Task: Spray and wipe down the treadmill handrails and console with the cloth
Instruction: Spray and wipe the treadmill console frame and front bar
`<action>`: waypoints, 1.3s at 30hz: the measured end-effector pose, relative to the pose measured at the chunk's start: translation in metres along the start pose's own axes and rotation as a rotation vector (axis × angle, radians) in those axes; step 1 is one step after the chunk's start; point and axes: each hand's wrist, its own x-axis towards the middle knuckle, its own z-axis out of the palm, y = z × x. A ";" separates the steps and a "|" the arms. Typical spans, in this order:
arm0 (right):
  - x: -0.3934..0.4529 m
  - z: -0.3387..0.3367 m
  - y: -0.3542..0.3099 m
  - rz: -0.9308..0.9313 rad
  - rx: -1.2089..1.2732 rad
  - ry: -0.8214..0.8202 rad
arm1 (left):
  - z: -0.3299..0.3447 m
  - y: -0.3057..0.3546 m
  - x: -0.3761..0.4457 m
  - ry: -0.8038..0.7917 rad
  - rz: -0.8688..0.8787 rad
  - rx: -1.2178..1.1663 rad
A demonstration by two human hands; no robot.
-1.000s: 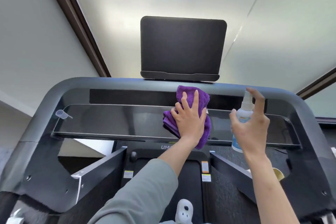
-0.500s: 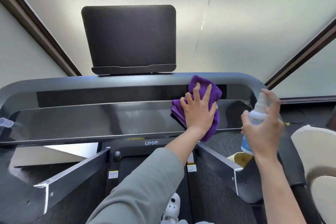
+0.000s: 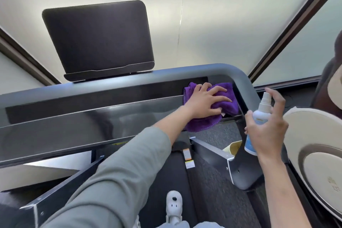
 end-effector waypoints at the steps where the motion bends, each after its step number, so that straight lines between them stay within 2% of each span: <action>1: -0.001 0.000 0.000 -0.001 -0.003 0.004 | -0.007 -0.007 -0.002 -0.052 0.053 -0.028; 3: -0.003 0.003 -0.001 0.006 -0.001 0.004 | -0.016 -0.014 -0.009 -0.106 0.094 -0.074; 6: -0.006 0.006 -0.004 -0.001 0.004 -0.009 | -0.021 -0.016 -0.027 -0.084 0.079 -0.114; 13: -0.007 0.025 -0.019 -0.072 0.027 -0.034 | -0.024 -0.045 -0.107 0.133 -0.109 -0.090; 28: -0.052 0.119 -0.098 -0.168 0.140 -0.328 | -0.068 -0.134 -0.282 0.252 -0.389 -0.100; 33: -0.070 0.145 -0.117 -0.212 0.133 -0.320 | -0.081 -0.156 -0.325 0.315 -0.444 -0.105; 39: -0.095 0.173 -0.138 -0.203 0.137 -0.322 | -0.094 -0.177 -0.372 0.406 -0.589 -0.079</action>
